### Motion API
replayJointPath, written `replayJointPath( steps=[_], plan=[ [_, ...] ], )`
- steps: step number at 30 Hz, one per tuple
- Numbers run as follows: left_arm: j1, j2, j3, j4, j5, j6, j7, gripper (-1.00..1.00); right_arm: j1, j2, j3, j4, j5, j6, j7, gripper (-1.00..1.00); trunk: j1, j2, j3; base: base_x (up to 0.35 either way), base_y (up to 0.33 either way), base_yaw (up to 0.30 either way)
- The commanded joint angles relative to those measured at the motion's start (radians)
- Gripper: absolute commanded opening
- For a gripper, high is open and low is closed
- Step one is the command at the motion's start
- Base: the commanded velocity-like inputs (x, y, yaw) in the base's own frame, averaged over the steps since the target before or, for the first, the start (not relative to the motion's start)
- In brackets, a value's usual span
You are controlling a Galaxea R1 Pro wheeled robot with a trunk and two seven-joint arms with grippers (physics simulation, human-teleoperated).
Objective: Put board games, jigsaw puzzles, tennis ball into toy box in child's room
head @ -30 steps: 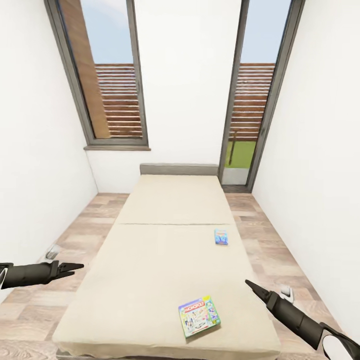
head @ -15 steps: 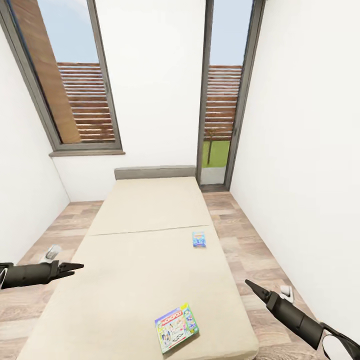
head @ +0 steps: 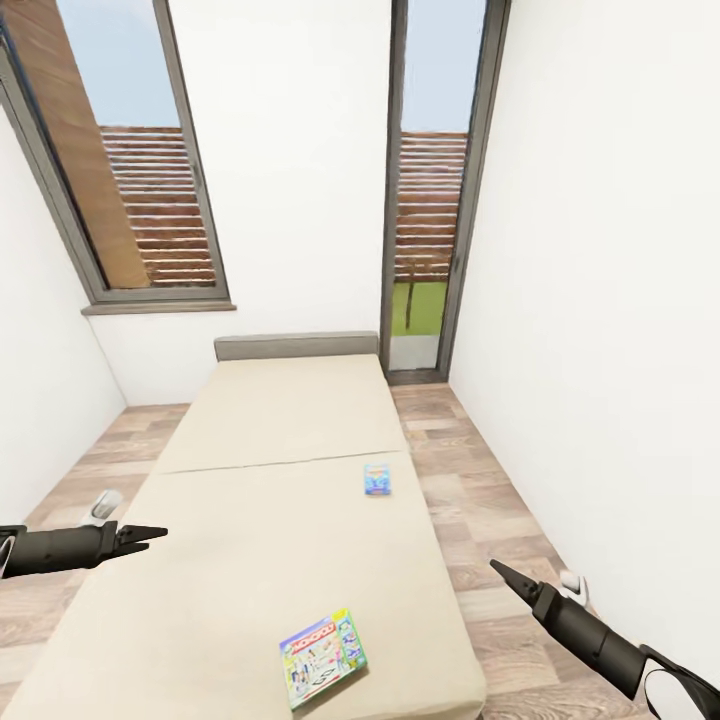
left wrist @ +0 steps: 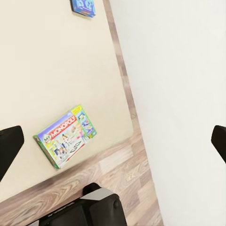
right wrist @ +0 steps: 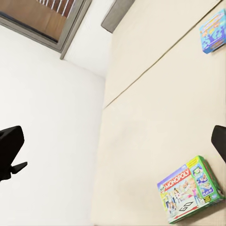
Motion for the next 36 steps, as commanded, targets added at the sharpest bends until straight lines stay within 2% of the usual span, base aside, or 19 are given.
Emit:
replayJointPath(
  steps=[1,16,36],
  plan=[
    [-0.001,0.000,0.000,0.000,0.003,0.010,-0.002,1.00,-0.001,0.000,-0.001,0.000,-0.006,0.008,-0.001,1.00,0.001,-0.002,-0.001,0.001,-0.066,0.063],
    [-0.001,0.000,0.000,0.000,0.004,0.010,-0.003,1.00,-0.001,0.004,0.000,0.000,-0.001,0.008,-0.004,1.00,0.001,-0.002,0.014,0.000,-0.064,0.107],
    [-0.001,-0.001,0.000,0.001,0.004,0.009,-0.002,1.00,-0.001,0.022,-0.001,0.000,-0.001,0.008,-0.003,1.00,0.001,-0.002,0.028,0.042,-0.084,0.009]
  ],
)
